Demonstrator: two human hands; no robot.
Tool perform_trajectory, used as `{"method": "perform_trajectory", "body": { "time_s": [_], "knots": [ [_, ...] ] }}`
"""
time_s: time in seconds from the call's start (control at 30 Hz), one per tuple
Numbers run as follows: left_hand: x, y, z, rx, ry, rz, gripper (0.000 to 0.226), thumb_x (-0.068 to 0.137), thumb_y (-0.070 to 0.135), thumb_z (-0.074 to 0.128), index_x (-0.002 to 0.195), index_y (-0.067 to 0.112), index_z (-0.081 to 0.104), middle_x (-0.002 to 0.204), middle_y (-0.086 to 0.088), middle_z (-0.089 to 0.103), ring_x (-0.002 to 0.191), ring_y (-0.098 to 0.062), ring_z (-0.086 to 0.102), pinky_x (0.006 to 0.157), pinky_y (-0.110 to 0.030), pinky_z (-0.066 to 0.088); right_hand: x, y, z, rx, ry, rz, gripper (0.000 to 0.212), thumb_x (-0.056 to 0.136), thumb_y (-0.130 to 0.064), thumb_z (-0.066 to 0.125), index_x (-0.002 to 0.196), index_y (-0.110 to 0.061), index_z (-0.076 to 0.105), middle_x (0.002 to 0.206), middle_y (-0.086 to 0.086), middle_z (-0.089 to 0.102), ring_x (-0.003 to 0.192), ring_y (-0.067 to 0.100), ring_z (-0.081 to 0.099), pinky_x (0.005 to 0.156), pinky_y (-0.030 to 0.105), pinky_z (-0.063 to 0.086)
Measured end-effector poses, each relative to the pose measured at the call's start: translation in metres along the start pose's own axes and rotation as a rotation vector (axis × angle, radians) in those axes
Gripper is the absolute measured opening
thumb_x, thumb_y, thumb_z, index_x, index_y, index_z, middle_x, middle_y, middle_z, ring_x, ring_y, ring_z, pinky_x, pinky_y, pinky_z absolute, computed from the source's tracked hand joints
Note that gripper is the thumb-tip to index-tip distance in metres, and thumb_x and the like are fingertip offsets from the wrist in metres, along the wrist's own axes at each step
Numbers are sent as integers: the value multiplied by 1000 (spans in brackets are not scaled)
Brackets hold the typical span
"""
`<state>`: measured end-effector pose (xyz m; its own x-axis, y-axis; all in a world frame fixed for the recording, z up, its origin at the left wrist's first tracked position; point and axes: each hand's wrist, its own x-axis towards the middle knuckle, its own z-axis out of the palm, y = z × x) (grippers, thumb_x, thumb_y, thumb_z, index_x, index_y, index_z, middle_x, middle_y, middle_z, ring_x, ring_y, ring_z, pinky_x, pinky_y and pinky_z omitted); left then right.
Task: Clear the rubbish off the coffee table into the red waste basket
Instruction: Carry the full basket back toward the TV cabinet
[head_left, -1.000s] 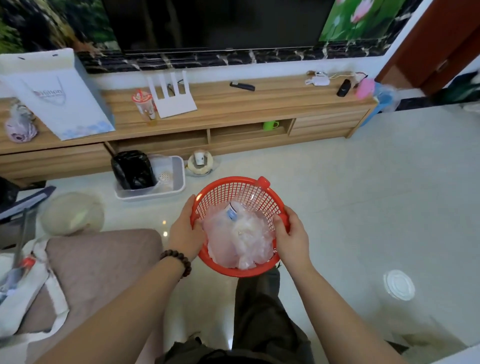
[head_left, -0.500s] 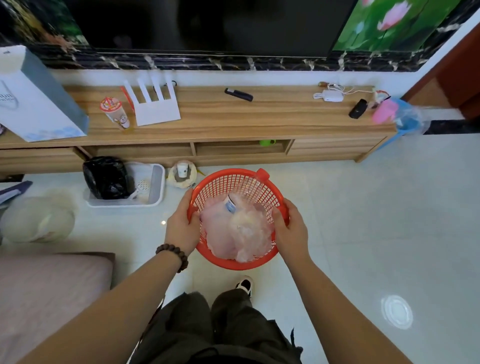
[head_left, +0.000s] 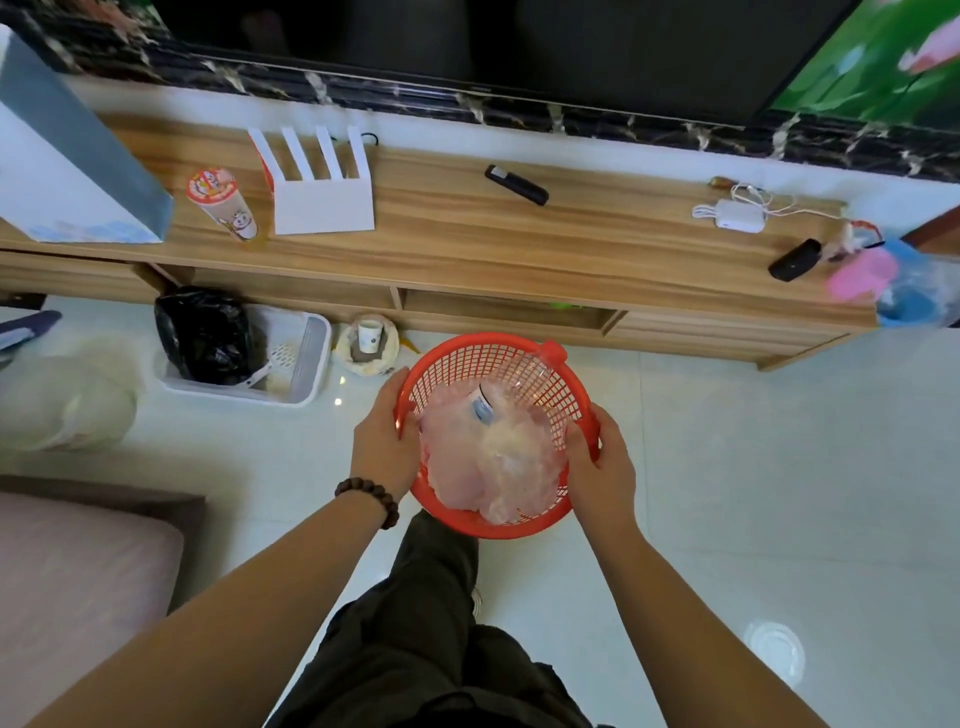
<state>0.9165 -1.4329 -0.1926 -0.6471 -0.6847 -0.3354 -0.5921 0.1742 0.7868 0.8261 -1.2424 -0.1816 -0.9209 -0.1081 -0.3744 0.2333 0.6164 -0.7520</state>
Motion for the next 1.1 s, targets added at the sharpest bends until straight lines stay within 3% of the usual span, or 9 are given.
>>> {"method": "perform_trajectory", "body": {
  "time_s": [0.17, 0.37, 0.6, 0.7, 0.77, 0.87, 0.93, 1.0, 1.1],
  "knots": [
    [63, 4, 42, -18, 28, -111, 37, 93, 27, 48, 128, 29, 37, 115, -1, 61, 79, -9, 54, 71, -26, 47, 77, -12, 8, -55, -12, 21, 42, 95, -44, 44, 135, -29, 41, 134, -2, 53, 116, 18, 54, 95, 38, 47],
    [140, -7, 95, 24, 9, -205, 35, 93, 29, 47, 126, 33, 36, 106, 5, 60, 68, 0, 52, 61, -13, 40, 175, 2, 31, -101, -74, 91, 54, 93, -49, 44, 141, -30, 31, 140, -1, 48, 121, 24, 53, 97, 44, 47],
    [234, -76, 186, 44, 60, -278, 40, 93, 32, 48, 132, 29, 41, 119, 0, 61, 89, -15, 57, 83, -41, 49, 294, 87, 106, -122, -172, 134, 48, 92, -49, 45, 136, -30, 38, 132, -5, 51, 111, 12, 51, 94, 35, 46],
    [275, -125, 231, 67, 75, -306, 44, 93, 30, 48, 136, 26, 41, 125, 0, 58, 102, -19, 57, 88, -42, 45, 346, 137, 145, -113, -240, 128, 27, 93, -47, 46, 119, -48, 40, 110, -25, 50, 94, 0, 53, 76, 11, 47],
    [300, -156, 258, 92, 79, -296, 44, 93, 27, 49, 136, 25, 43, 121, 4, 59, 98, -15, 57, 88, -38, 45, 378, 167, 167, -119, -275, 127, 18, 92, -47, 47, 106, -53, 38, 97, -36, 45, 84, -6, 53, 63, 4, 41],
    [334, -195, 292, 90, 65, -266, 39, 90, 26, 53, 129, 24, 50, 97, 22, 60, 81, -1, 56, 81, -35, 48, 420, 210, 196, -124, -317, 97, 22, 93, -43, 50, 112, -50, 45, 103, -30, 52, 90, -1, 58, 73, 11, 48],
    [357, -217, 311, 85, -11, -290, 48, 89, 28, 55, 135, 23, 43, 109, 12, 62, 93, -11, 59, 84, -38, 47, 442, 233, 211, -125, -341, 72, 37, 93, -41, 52, 128, -37, 44, 115, -14, 57, 103, 10, 59, 86, 29, 52],
    [375, -234, 325, 95, -101, -297, 61, 87, 29, 58, 142, 22, 32, 121, 2, 57, 104, -21, 56, 84, -36, 46, 460, 251, 222, -143, -345, 44, 42, 94, -37, 52, 134, -30, 42, 119, -7, 58, 107, 17, 59, 90, 36, 52],
    [393, -247, 341, 77, -175, -233, 63, 83, 30, 63, 138, 22, 33, 105, 15, 54, 86, -10, 53, 66, -18, 43, 481, 269, 234, -172, -351, 29, 43, 96, -30, 49, 137, -27, 39, 120, -3, 58, 110, 22, 59, 88, 34, 51]
  ]
}}
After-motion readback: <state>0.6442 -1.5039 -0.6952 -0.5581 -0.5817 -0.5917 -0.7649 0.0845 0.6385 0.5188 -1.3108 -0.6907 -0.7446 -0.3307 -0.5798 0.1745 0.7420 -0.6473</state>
